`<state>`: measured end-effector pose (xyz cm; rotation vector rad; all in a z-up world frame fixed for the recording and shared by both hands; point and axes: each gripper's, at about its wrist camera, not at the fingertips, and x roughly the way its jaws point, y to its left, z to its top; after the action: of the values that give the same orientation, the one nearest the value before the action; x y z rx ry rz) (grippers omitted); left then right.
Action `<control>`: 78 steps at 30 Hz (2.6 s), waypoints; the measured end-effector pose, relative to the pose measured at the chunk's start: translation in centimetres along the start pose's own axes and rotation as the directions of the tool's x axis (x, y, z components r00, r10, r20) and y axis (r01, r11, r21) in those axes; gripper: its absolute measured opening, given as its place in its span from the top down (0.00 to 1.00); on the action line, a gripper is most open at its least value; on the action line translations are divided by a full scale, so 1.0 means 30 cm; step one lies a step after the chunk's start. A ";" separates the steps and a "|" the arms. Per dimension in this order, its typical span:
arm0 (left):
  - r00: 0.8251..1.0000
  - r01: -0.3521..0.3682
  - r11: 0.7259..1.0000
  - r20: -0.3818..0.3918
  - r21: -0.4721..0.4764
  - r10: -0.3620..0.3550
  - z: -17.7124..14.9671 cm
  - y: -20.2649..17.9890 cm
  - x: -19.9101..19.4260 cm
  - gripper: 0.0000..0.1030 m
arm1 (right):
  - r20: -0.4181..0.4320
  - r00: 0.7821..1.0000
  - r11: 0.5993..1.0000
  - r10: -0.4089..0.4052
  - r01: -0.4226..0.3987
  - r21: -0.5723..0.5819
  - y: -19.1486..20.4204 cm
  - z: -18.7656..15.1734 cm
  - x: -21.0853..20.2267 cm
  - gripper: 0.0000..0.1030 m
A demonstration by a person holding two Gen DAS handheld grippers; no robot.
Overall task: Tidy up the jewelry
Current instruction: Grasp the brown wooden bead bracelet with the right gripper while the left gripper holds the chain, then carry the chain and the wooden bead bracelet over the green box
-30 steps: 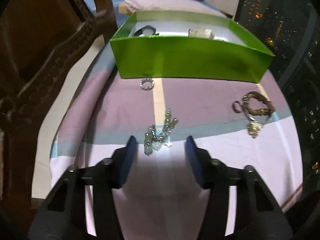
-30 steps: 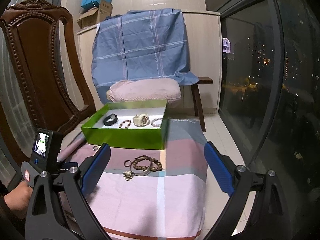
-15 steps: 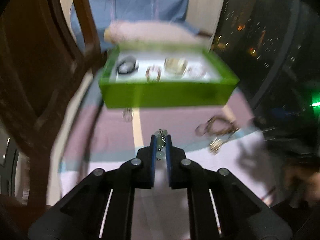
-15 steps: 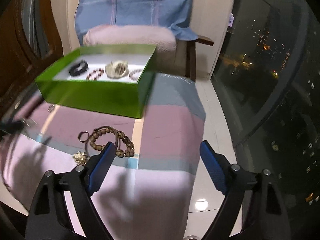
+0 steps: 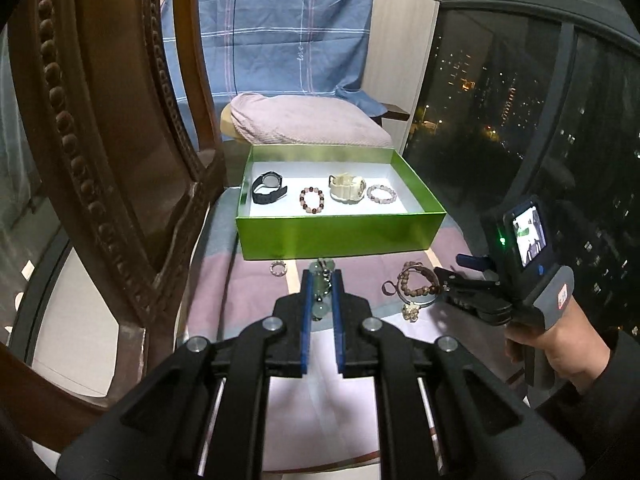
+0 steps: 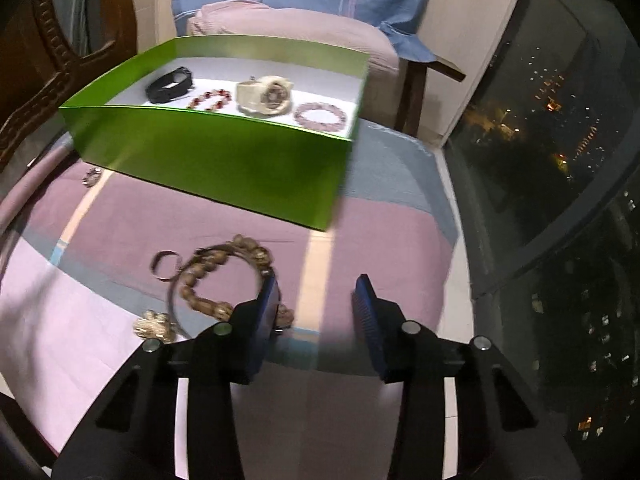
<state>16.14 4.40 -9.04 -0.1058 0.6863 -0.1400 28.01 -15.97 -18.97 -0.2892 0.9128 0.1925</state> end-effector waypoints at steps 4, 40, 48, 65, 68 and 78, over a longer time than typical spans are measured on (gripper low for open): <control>1.000 0.000 1.000 -0.001 -0.012 0.000 -0.006 0.016 -0.012 0.91 | 0.004 1.000 1.000 0.009 -0.009 -0.013 0.029 -0.003 -0.005 0.59; 0.999 0.029 1.000 0.032 -0.008 -0.029 0.001 -0.031 -0.039 0.91 | 0.407 0.873 0.938 0.269 -0.333 0.093 -0.103 -0.057 -0.533 0.89; 0.999 0.029 1.000 0.017 -0.009 -0.029 0.000 -0.033 -0.021 0.91 | 0.400 0.875 0.940 0.272 -0.330 0.084 -0.086 -0.069 -0.538 0.89; 1.000 0.025 1.000 -0.012 -0.009 -0.025 -0.005 -0.039 -0.007 0.91 | 0.377 0.882 0.940 0.283 -0.334 0.075 -0.053 -0.064 -0.520 0.89; 1.000 0.022 1.000 -0.022 -0.013 -0.022 -0.003 -0.038 0.007 0.91 | 0.378 0.881 0.939 0.284 -0.335 0.077 -0.053 -0.059 -0.517 0.89; 1.000 -0.015 0.999 0.012 -0.048 0.016 0.192 0.009 0.131 0.91 | 0.438 0.854 0.928 0.283 -0.359 0.101 -0.081 0.122 -0.449 0.89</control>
<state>22.84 4.31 -7.11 -0.1469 0.6780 -0.1082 23.39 -17.63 -5.68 0.0797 0.5395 0.4632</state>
